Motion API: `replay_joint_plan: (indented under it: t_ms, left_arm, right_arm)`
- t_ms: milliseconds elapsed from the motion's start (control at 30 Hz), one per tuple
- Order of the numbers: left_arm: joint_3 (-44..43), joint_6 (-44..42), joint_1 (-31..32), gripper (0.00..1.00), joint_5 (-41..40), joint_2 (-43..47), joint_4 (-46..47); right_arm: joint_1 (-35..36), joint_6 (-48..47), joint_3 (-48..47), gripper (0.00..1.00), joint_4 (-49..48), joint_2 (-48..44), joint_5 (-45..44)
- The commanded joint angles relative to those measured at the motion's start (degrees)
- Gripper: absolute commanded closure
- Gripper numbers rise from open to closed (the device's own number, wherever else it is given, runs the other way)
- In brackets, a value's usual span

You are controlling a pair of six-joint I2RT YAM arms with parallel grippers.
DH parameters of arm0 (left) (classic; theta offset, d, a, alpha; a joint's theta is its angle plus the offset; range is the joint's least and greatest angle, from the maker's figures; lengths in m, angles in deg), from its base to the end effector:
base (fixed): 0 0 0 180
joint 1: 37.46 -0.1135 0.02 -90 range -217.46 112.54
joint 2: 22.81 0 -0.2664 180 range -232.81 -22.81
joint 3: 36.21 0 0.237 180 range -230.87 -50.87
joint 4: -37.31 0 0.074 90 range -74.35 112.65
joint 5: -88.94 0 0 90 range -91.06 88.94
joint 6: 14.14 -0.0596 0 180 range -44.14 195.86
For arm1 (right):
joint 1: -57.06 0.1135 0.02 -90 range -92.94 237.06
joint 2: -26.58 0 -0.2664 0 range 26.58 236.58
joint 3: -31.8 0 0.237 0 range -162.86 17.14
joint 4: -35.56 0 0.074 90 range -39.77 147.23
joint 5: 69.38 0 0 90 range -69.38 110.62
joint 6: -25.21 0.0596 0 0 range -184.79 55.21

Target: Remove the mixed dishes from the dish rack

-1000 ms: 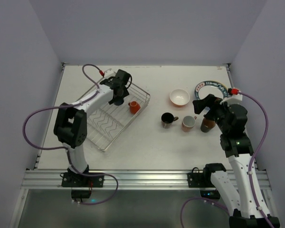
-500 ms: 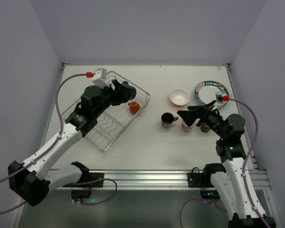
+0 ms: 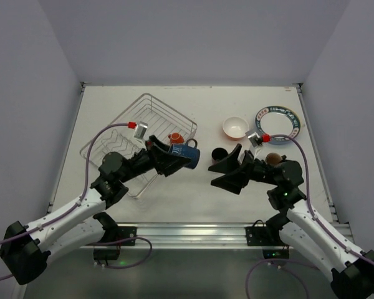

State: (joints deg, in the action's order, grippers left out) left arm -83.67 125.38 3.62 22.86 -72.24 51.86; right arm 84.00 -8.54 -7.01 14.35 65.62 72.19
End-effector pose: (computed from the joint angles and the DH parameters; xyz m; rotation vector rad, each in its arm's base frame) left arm 0.1417 -0.1555 0.3357 0.2881 1.5416 -1.5707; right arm 0.1159 0.1113 0.3201 -0.5530 1.4840 1.7193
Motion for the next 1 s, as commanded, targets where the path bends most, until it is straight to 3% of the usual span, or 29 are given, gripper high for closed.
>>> replay_joint_plan:
  t_ms: [0, 133, 267, 467, 967]
  left_arm:
    - [4.0, 15.0, 1.5, 1.00, 2.2, -0.3, 21.0]
    - [5.8, 16.9, 4.0, 1.00, -0.7, -0.3, 21.9]
    - [6.3, 17.5, 4.8, 1.00, -2.6, -0.1, 22.4]
    - [9.0, 20.6, 7.3, 1.00, -9.0, 1.0, 22.5]
    - [12.1, 27.3, 10.7, 1.00, -15.5, -1.5, 24.1]
  right_arm:
    - [4.1, -1.0, -1.8, 0.13, -6.5, 2.0, -3.1]
    - [7.5, -1.8, -3.4, 0.22, -9.4, 5.2, -2.5]
    - [9.7, -5.1, -5.2, 0.29, -5.3, 5.4, -4.7]
    - [13.7, -12.6, -6.4, 0.32, 2.8, 1.6, -14.0]
    - [19.4, -17.8, -6.6, 0.39, 0.9, 6.2, -20.9]
